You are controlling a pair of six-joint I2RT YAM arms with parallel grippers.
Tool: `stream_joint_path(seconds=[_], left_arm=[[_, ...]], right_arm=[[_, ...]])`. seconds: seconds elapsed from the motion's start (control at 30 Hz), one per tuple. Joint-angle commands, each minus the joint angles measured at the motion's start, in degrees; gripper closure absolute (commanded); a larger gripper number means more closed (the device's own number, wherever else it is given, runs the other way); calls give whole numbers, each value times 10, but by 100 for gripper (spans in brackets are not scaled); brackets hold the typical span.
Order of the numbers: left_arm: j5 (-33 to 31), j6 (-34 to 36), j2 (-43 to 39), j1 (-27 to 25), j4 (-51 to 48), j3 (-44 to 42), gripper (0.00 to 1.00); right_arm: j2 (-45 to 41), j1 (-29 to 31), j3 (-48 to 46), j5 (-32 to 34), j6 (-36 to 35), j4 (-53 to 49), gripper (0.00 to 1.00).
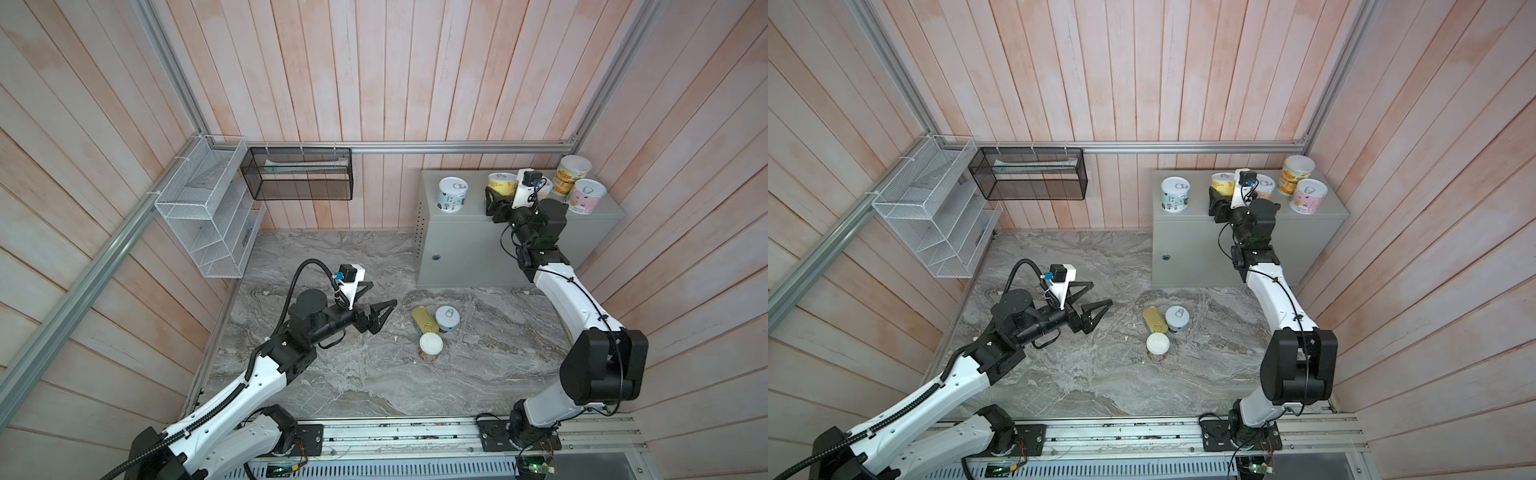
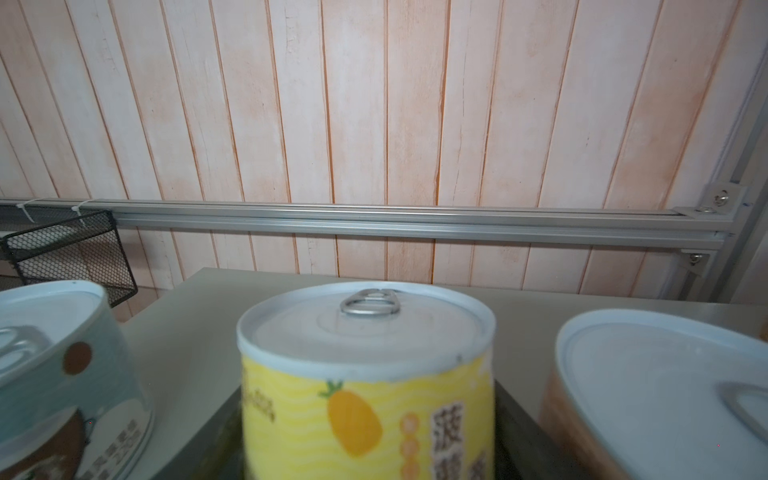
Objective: Place and organize the canned foods onto the counter
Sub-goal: 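Carry the yellow-labelled can up onto the cabinet top with the right gripper, then open the right gripper to release the yellow-labelled can among the cans, then lower the right gripper back to the floor tins while the left gripper approaches them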
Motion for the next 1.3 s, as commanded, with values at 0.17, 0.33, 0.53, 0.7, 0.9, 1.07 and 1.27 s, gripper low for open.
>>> stream_joint_path(seconds=[0.17, 0.33, 0.53, 0.7, 0.9, 1.07, 1.27], left_arm=[[-2, 7, 9, 0, 4, 10, 0], [-4, 8, 15, 0, 2, 13, 0], [1, 7, 28, 0, 9, 16, 0], [5, 2, 36, 0, 12, 18, 0], [-2, 0, 45, 0, 3, 21, 0], [-5, 2, 58, -1, -5, 22, 0], [-11, 14, 71, -5, -33, 32, 0]], right_arm=[[27, -6, 33, 35, 2, 18, 32], [13, -6, 21, 11, 11, 23, 11], [-12, -6, 20, -24, 14, 15, 3], [-40, -5, 35, -67, 19, -6, 2], [-84, -4, 34, -78, 29, -26, 2], [-125, -5, 19, -82, 40, -52, 2], [-200, -4, -25, -69, 56, -115, 2]])
